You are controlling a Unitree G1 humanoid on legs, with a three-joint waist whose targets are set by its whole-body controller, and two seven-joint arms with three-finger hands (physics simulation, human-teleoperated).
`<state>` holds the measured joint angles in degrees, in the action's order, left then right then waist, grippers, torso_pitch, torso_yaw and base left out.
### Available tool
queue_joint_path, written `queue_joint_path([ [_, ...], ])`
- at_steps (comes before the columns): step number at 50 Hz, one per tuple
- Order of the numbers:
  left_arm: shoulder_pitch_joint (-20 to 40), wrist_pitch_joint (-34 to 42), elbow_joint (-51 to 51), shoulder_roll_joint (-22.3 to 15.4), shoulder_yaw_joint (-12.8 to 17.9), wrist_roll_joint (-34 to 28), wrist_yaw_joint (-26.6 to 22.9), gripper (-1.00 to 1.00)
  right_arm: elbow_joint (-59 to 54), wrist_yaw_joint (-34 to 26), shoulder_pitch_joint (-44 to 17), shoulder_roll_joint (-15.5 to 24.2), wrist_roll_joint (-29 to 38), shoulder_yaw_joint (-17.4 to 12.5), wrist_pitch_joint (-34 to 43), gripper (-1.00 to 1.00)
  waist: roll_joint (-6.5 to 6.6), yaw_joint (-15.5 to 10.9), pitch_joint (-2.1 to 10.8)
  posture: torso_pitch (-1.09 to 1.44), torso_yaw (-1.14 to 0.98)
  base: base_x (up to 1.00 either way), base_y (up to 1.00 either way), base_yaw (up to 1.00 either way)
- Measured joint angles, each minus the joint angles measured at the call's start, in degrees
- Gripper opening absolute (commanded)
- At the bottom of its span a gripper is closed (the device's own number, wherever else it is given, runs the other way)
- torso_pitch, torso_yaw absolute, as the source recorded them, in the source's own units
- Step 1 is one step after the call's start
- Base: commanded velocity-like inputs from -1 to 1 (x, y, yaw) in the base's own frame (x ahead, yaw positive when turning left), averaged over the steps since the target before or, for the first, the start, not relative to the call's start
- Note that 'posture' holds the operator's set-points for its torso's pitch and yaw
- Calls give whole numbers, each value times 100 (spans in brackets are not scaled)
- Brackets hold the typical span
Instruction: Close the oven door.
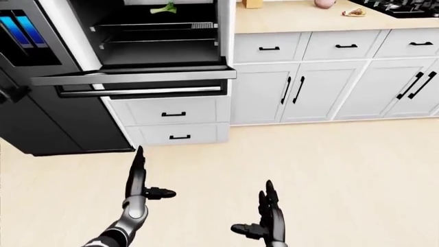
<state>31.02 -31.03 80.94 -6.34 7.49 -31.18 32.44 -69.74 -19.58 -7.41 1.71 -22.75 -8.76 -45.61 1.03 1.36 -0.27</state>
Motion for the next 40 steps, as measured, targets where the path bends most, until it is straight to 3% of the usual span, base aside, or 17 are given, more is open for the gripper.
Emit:
queue_joint_path([
  [5,-107,245,2,-3,-136,-335,106,100,-85,-64,-34,-5,-41,-21,-76,100,3,-4,31,0,0,0,0,0],
  [13,-190,508,92,2,-25,-651,212,100,-176,-146,-38,-32,-100,-38,-125,100,-29,-85,28,0,0,0,-5,0],
  [17,-155,537,60,-59,35,-662,271,100,-165,-173,-57,-74,-80,9,-130,100,-136,-156,52,0,0,0,-13,0],
  [19,-110,529,34,-61,50,-661,304,100,-165,-180,-76,-66,-70,10,-136,100,-294,-145,64,0,0,0,-13,0],
  [21,-78,502,-2,9,37,-665,302,100,-142,-168,-75,1,-81,-23,-134,100,-209,-85,3,0,0,0,-14,0],
  [24,-92,440,28,63,-13,-711,275,100,-159,-135,-29,35,-133,-74,-138,100,-237,-73,22,0,0,0,-14,0],
  [27,-103,418,44,42,-6,-725,277,100,-127,-136,-37,29,-142,-56,-138,100,-158,-108,13,0,0,0,-13,0],
  [33,-107,398,26,22,1,-715,318,100,-39,-169,-32,18,-98,-11,-89,100,152,-129,-31,0,0,0,-14,0],
  [36,-101,394,34,28,0,-716,311,100,-18,-171,-12,29,-102,-20,-80,100,423,-129,-24,0,0,0,-14,0],
  [38,-108,410,30,-31,20,-707,301,100,-41,-178,-28,-35,-103,-4,-64,100,357,-200,-43,0,0,0,-14,0],
  [40,-146,440,57,-60,51,-678,315,100,-100,-210,-30,-71,-76,38,-29,100,384,-220,-29,0,0,0,-14,0],
])
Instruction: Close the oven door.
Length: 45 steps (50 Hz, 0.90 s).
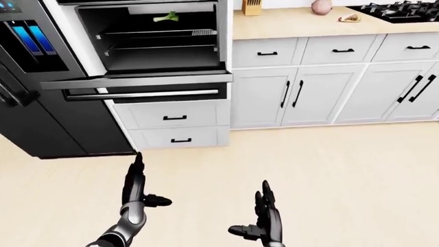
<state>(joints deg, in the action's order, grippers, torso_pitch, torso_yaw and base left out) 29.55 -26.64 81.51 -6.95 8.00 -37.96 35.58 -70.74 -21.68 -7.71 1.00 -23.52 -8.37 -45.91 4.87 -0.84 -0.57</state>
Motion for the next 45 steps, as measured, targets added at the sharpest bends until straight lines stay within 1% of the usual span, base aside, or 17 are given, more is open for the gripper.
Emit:
queue_joint_path([
  [2,1,24,26,1,5,20,-1,100,-26,-25,7,-6,15,2,12,100,-40,-13,22,0,0,0,-14,0],
  [6,26,-2,-24,11,-13,19,-4,100,-6,-52,-20,14,-12,-41,-60,100,-293,3,0,0,0,0,-14,0],
  [10,23,-18,-20,11,-15,16,-13,100,-11,-83,-29,10,-47,-59,-144,100,-616,2,4,0,0,0,-13,0],
  [12,34,-22,-23,4,-15,20,-9,100,-40,-105,-25,0,-55,-58,-167,100,-873,22,42,0,0,0,-14,0],
  [13,40,-21,-42,47,-17,23,-7,100,-62,-110,-39,44,-59,-64,-157,100,-834,76,46,0,0,0,-12,0],
  [14,35,-32,-46,96,-39,13,-18,100,-72,-102,-42,83,-73,-92,-148,100,-767,126,9,0,0,0,-12,0],
  [16,17,-57,-5,157,-89,-27,-61,100,-104,-78,-1,106,-123,-153,-166,100,-742,171,13,0,0,0,-13,0],
  [18,3,-66,20,146,-88,-45,-88,100,-136,-76,10,91,-157,-159,-187,100,-671,165,22,0,0,0,-13,0],
  [22,23,-63,-27,76,-48,-15,-64,100,-140,-130,-21,53,-151,-119,-216,100,-431,104,-28,0,0,0,-13,0],
  [26,39,-67,-46,68,-40,12,-55,100,-160,-158,-45,45,-134,-107,-217,100,-209,97,-20,0,0,0,-13,0],
  [29,33,-79,-36,81,-56,7,-68,100,-149,-163,-47,52,-146,-124,-241,100,48,101,-1,0,0,0,-13,0],
  [31,20,-63,-33,29,-44,10,-77,100,-159,-163,-65,-8,-147,-105,-233,100,-8,31,-8,0,0,0,-13,0],
  [34,-36,-16,18,-3,-17,36,-51,100,-209,-199,-52,-50,-105,-50,-179,100,2,5,6,0,0,0,-13,0],
  [37,-27,1,8,6,-27,38,-49,100,-208,-208,-70,-29,-98,-64,-155,100,-149,2,0,0,0,0,-13,0],
  [41,-22,-33,-21,17,-49,10,-44,100,-163,-220,-122,-2,-134,-99,-191,100,-451,8,-8,0,0,0,-13,0],
  [43,-29,-41,-16,15,-51,-2,-38,100,-147,-224,-125,-5,-138,-94,-210,100,-629,4,2,0,0,0,-14,0],
  [45,-10,-45,-21,16,-49,-7,-32,100,-166,-242,-120,-10,-141,-95,-233,100,-885,30,49,0,0,0,-14,0],
])
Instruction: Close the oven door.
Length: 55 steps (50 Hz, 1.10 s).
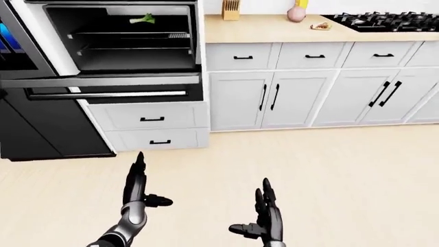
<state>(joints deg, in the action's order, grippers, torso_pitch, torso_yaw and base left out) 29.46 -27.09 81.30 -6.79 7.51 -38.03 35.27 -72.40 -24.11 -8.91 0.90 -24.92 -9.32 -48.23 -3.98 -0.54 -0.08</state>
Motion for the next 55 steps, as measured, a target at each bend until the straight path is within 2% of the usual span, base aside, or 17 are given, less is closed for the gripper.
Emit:
queue_joint_path([
  [2,-1,-10,-16,97,-25,-13,-16,100,-31,11,4,76,-19,-43,18,100,115,94,-44,0,0,0,-13,0],
  [4,-10,-23,22,145,-60,-48,-59,100,-70,37,40,100,-67,-94,12,100,137,137,-31,0,0,0,-14,0],
  [6,-22,-29,30,132,-61,-68,-70,100,-103,29,31,93,-101,-108,-2,100,228,126,-25,0,0,0,-14,0],
  [14,-10,-19,-16,64,-12,-30,-15,100,-93,-60,45,30,-87,-62,-58,100,701,67,-66,0,0,0,-13,0],
  [17,-5,-21,-4,73,-14,-32,-29,100,-93,-66,34,41,-104,-80,-87,100,984,64,-36,0,0,0,-14,0],
  [18,-19,-12,-7,37,-8,-31,-41,100,-100,-62,19,-1,-109,-77,-84,100,920,16,-45,0,0,0,-13,0],
  [21,-60,34,30,-14,34,1,-24,100,-138,-91,45,-66,-72,-12,-54,100,925,-31,-40,0,0,0,-13,0],
  [23,-54,54,36,-19,38,16,-12,100,-150,-109,60,-72,-54,-6,-48,100,850,-38,-25,0,0,0,-13,0],
  [29,-39,22,1,1,15,3,-22,100,-100,-105,13,-32,-88,-45,-105,100,396,-23,-57,0,0,0,-13,0],
  [31,-43,21,11,-1,14,-1,-23,100,-100,-108,2,-35,-93,-42,-111,100,196,-24,-45,0,0,0,-14,0],
  [32,-32,22,10,-3,18,0,-23,100,-102,-109,1,-36,-91,-37,-109,100,56,-13,-21,0,0,0,-13,0],
  [36,-32,-5,13,144,-49,-42,-73,100,-113,-49,21,81,-130,-107,-61,100,163,135,-59,0,0,0,-10,0],
  [44,8,12,-29,61,1,-17,-60,100,-111,-134,-21,13,-119,-87,-126,100,405,254,-166,0,0,0,0,0],
  [47,10,6,-28,82,-6,-11,-66,100,-98,-181,-14,20,-137,-76,-152,100,549,330,-167,0,0,0,0,0],
  [49,0,-1,-20,92,-14,-15,-76,100,-73,-195,-22,30,-163,-92,-142,100,731,370,-117,0,0,0,0,0],
  [55,-101,33,31,40,-1,-9,-62,100,-159,-273,-62,-33,-217,-83,-13,100,611,312,-37,0,0,0,0,0],
])
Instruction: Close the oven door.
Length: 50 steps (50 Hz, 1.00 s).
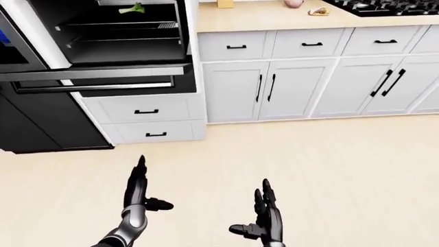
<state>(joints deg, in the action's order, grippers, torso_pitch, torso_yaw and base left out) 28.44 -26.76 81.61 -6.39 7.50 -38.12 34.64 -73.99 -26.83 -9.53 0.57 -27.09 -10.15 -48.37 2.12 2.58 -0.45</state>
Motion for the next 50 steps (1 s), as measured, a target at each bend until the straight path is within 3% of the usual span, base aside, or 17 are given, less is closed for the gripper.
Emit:
queue_joint_path([
  [7,-11,-54,-26,23,-36,-36,3,100,-37,-83,-29,2,-67,-38,-18,100,-31,-38,63,0,0,3,0,0],
  [12,-41,-53,-11,-15,-19,-40,17,100,-12,-102,76,-58,-62,-4,-52,100,-134,-204,53,0,0,8,0,0],
  [14,-45,-54,-20,-26,-18,-38,39,100,-20,-113,89,-67,-57,6,-75,100,-222,-222,42,0,0,10,0,0],
  [16,-31,-68,-40,-28,-25,-47,61,100,-7,-119,99,-74,-55,8,-115,100,-392,-235,20,0,0,9,0,0],
  [19,-46,-109,-46,81,-76,-88,47,100,-4,-144,133,6,-108,-63,-183,100,-292,-176,-66,0,0,9,0,0],
  [22,-61,-111,14,98,-85,-121,-9,100,-43,-128,195,-3,-180,-96,-238,100,-342,-177,-37,0,0,10,0,0],
  [26,-40,-97,-33,56,-58,-111,1,100,-120,-216,136,-18,-242,-118,-288,100,-158,-194,-62,0,0,9,0,0],
  [29,-27,-103,-50,56,-56,-113,23,100,-115,-215,94,-7,-236,-103,-251,100,71,-176,-69,0,0,10,0,0],
  [31,-25,-112,-43,57,-56,-113,18,100,-114,-235,83,-11,-237,-111,-267,100,300,-170,-44,0,0,9,0,0],
  [32,-18,-108,-40,26,-47,-109,9,100,-108,-234,68,-41,-235,-106,-267,100,327,-193,-20,0,0,9,0,0],
  [33,-19,-90,-45,-13,-26,-96,4,100,-106,-231,59,-83,-222,-77,-245,100,268,-235,-53,0,0,9,0,0],
  [36,-68,-23,6,-40,10,-51,21,100,-140,-243,90,-112,-156,-12,-166,100,249,-294,-94,0,0,19,0,0],
  [38,-71,-5,22,-30,2,-43,27,100,-168,-253,92,-93,-150,-32,-140,100,151,-305,-116,0,0,22,0,0],
  [43,-32,-36,-25,-10,-14,-49,12,100,-54,-225,43,-41,-175,-61,-159,100,-198,-322,-135,0,0,22,0,0],
  [46,-5,-31,-35,-21,4,-25,-11,100,50,-185,98,-62,-156,-19,-203,100,-518,-344,-89,0,0,22,0,0],
  [47,3,-33,-58,3,-6,-29,5,100,39,-199,115,-50,-163,-32,-238,100,-558,-303,-51,0,0,22,0,0],
  [50,-54,-72,-26,120,-76,-87,-13,100,1,-209,257,-16,-256,-121,-322,100,-455,-200,-109,0,0,22,0,0],
])
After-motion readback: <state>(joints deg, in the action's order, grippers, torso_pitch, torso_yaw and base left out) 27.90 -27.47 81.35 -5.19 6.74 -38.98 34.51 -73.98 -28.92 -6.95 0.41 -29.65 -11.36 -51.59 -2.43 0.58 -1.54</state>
